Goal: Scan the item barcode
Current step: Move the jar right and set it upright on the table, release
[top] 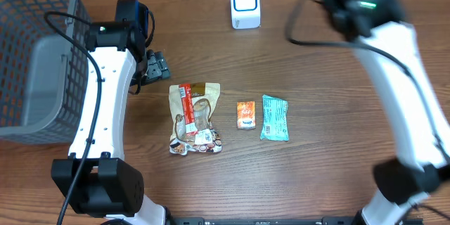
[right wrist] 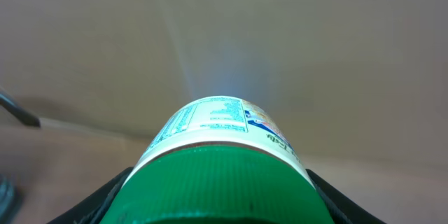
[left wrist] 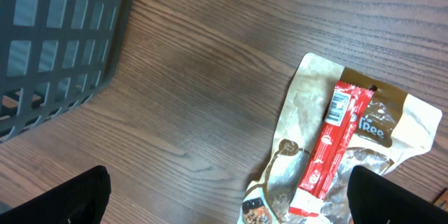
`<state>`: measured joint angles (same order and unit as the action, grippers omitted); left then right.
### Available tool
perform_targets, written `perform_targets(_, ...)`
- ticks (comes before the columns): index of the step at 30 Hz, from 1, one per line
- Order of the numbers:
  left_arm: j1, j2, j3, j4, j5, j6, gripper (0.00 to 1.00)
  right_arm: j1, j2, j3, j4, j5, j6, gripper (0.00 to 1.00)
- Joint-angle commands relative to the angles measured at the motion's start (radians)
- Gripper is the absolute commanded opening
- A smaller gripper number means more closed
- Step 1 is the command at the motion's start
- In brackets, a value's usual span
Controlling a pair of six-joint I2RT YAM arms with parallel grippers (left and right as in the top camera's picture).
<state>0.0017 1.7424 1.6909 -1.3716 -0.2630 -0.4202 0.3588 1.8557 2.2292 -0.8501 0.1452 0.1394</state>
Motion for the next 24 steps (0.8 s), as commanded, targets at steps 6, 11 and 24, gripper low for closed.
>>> perform_targets(6,-0.002,0.002,0.021,-0.001,-0.006,-0.018,1.00,-0.194,-0.043,-0.024,-0.579,0.011,0.102,0.04)
perform_targets(11,-0.002,0.002,0.021,-0.001,-0.006,-0.018,0.99,-0.274,-0.043,-0.180,-0.732,0.011,0.100,0.04)
perform_targets(24,-0.002,0.002,0.021,-0.001,-0.006,-0.018,1.00,-0.395,-0.043,-0.782,-0.379,0.011,0.101,0.04)
